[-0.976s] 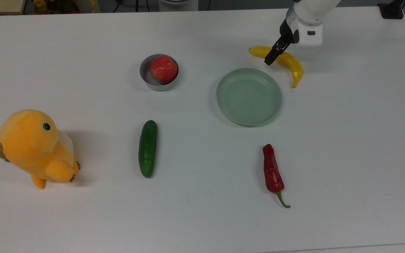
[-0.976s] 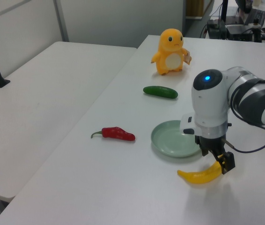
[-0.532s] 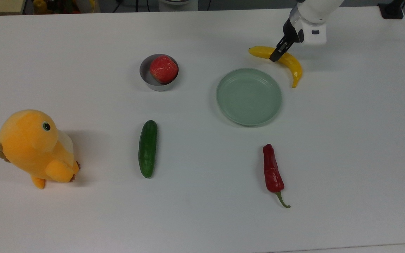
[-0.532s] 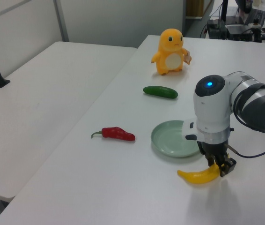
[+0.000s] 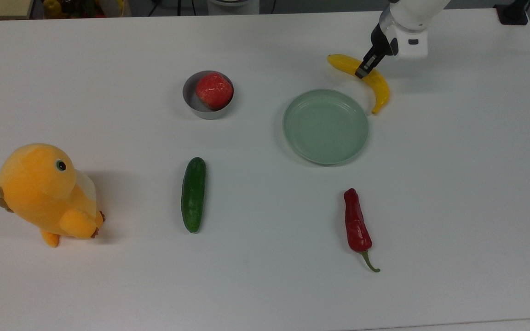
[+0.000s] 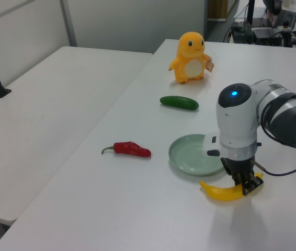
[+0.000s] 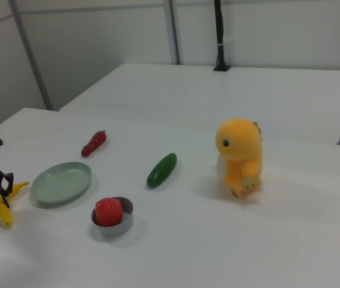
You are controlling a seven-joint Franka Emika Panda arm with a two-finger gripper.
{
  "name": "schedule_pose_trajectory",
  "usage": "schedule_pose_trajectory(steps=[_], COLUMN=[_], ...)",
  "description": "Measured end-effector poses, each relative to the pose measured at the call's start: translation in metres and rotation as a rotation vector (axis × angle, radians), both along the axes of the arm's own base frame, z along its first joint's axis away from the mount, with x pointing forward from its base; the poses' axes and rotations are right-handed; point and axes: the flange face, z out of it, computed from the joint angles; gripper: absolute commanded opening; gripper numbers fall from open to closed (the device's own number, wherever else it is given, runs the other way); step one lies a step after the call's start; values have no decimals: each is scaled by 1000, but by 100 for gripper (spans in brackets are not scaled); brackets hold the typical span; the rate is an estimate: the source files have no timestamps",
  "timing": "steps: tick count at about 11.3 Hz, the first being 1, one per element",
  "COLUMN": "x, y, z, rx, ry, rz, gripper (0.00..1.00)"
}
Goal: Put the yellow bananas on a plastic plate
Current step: 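Lower the gripper onto the banana and close it around the banana, then lift the banana and carry it over the green plate, lowering it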
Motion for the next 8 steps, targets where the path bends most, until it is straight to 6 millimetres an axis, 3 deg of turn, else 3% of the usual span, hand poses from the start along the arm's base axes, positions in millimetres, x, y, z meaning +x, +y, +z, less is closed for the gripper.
schedule_pose_trajectory(steps=[2,4,6,8], x=[5,19,42,66], y=[2,1,-12,-38], z=[14,41,67,78], rx=[17,50,80,86], ry=[-24,-68,-112,-135], rz=[-4,-20,-63,-120], gripper=[0,0,0,0])
